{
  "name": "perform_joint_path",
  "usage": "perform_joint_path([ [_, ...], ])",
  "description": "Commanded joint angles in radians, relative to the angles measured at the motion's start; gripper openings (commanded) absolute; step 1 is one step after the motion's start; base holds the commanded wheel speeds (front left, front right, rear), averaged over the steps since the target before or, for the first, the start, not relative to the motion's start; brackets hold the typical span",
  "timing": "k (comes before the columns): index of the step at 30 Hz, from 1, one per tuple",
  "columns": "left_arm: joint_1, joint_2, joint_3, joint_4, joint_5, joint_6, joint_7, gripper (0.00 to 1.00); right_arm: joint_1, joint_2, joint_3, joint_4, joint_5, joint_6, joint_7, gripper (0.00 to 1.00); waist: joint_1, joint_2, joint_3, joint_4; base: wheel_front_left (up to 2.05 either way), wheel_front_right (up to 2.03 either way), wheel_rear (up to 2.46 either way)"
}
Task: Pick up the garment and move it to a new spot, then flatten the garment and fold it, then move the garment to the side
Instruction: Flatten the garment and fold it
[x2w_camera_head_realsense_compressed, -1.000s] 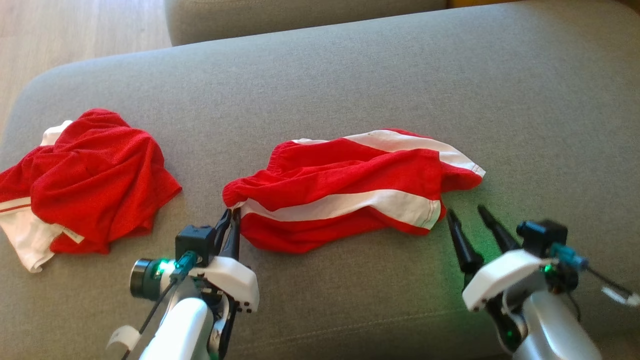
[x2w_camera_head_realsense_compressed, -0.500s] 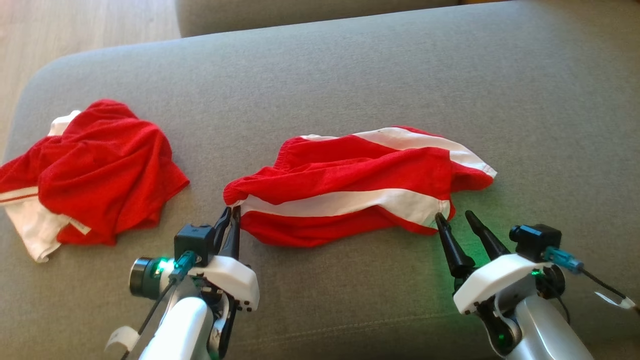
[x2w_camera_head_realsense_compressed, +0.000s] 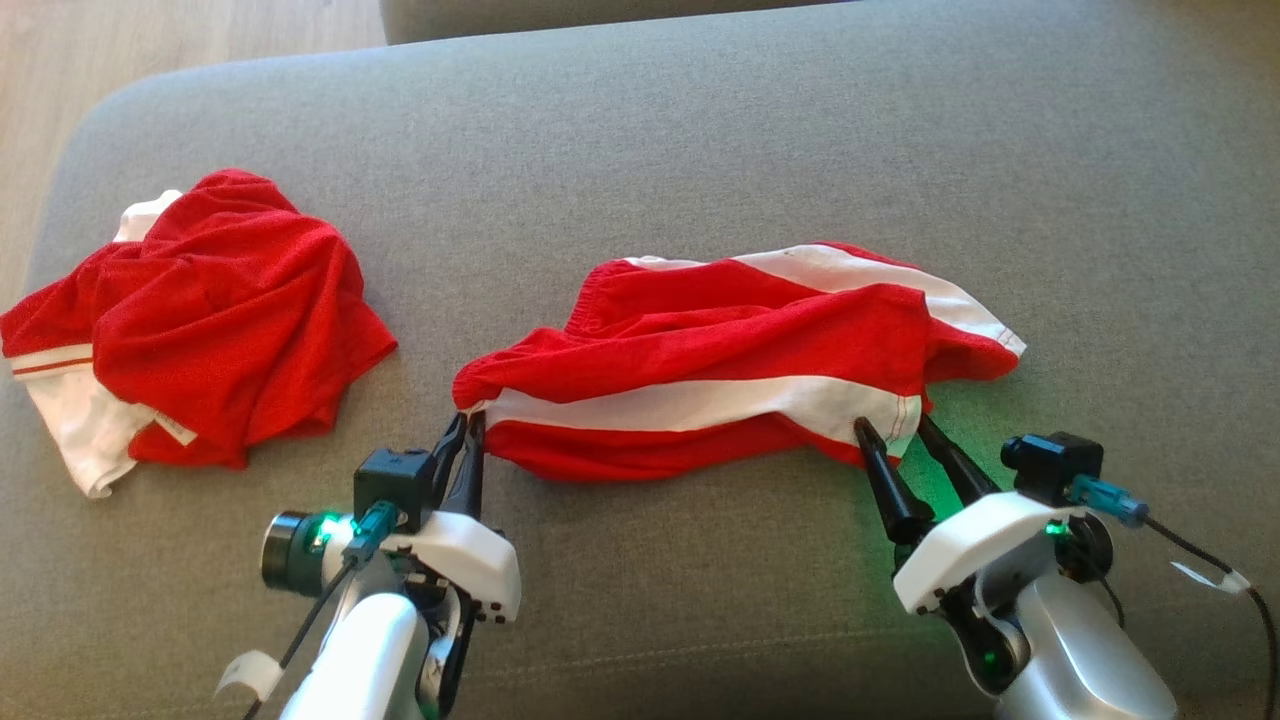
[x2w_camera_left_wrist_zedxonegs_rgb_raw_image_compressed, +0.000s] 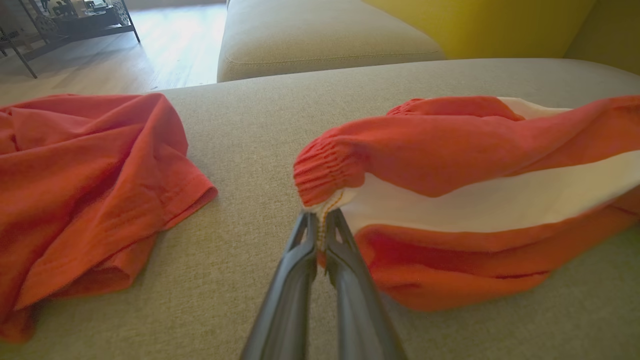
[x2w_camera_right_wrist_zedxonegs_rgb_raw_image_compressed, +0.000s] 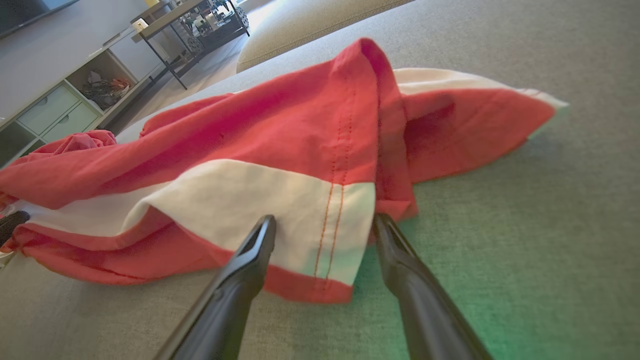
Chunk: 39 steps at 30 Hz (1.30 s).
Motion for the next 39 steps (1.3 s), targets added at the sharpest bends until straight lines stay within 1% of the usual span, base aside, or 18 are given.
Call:
perform_joint_path([
  [1, -0.04, 0.006, 0.032, -0.026, 0.006, 0.001, -0.005, 0.0, -0.032, 0.008, 0.027, -0.022, 0.002, 0.0, -0.011, 1.0, 0.0, 0.0, 0.001, 0.0, 0.0, 0.0, 0.0],
  [6, -0.045, 0.004, 0.033, -0.022, 0.007, 0.002, -0.005, 0.0, -0.042, 0.006, 0.042, -0.017, 0.005, 0.0, -0.02, 1.0, 0.0, 0.0, 0.003, 0.0, 0.0, 0.0, 0.0],
  [7, -0.045, 0.004, 0.034, -0.022, 0.007, 0.002, -0.005, 0.0, -0.042, 0.003, 0.045, -0.016, 0.0, 0.0, -0.022, 0.85, 0.0, 0.0, 0.003, 0.0, 0.0, 0.0, 0.0],
  [8, -0.046, 0.004, 0.034, -0.021, 0.007, 0.002, -0.005, 0.0, -0.041, 0.001, 0.046, -0.015, -0.003, 0.0, -0.024, 0.6, 0.0, 0.0, 0.003, -0.001, 0.0, 0.0, 0.0],
  [9, -0.046, 0.004, 0.035, -0.02, 0.008, 0.002, -0.005, 0.0, -0.04, 0.0, 0.046, -0.016, -0.005, 0.0, -0.025, 0.42, 0.0, 0.0, 0.003, -0.002, 0.0, 0.0, 0.0],
  [10, -0.046, 0.004, 0.036, -0.019, 0.008, 0.002, -0.005, 0.0, -0.038, 0.0, 0.044, -0.018, -0.006, 0.0, -0.027, 0.2, 0.0, 0.0, 0.002, -0.004, 0.0, 0.0, 0.0],
  [11, -0.046, 0.004, 0.037, -0.019, 0.008, 0.002, -0.005, 0.0, -0.036, -0.001, 0.043, -0.02, -0.006, 0.0, -0.028, 0.0, 0.0, 0.0, 0.001, -0.005, 0.0, 0.0, 0.0],
  [20, -0.037, 0.006, 0.051, -0.013, 0.008, 0.0, -0.005, 0.0, -0.007, -0.013, 0.027, -0.062, -0.055, 0.0, -0.025, 0.0, 0.0, 0.0, -0.024, -0.022, 0.0, 0.0, 0.0],
  [25, -0.028, 0.009, 0.06, -0.031, 0.008, -0.001, -0.005, 0.0, 0.022, -0.027, 0.007, -0.135, -0.093, 0.0, -0.01, 0.0, 0.0, 0.0, -0.043, -0.026, 0.0, 0.0, 0.0],
  [31, 0.003, 0.006, 0.078, -0.097, -0.02, -0.021, -0.005, 0.0, 0.068, -0.045, -0.007, -0.286, -0.119, 0.0, 0.023, 0.0, 0.0, 0.0, -0.094, -0.027, 0.0, 0.0, 0.0],
  [33, 0.012, 0.013, 0.087, -0.16, -0.031, -0.034, -0.005, 0.0, 0.074, -0.058, -0.028, -0.403, -0.139, 0.0, 0.06, 0.0, 0.0, 0.0, -0.134, -0.029, 0.0, 0.0, 0.0],
  [39, -0.008, 0.028, 0.102, -0.29, -0.07, -0.058, 0.029, 0.0, 0.048, -0.066, -0.053, -0.571, -0.168, 0.0, 0.122, 0.0, 0.0, 0.0, -0.176, -0.031, 0.0, 0.0, 0.0],
])
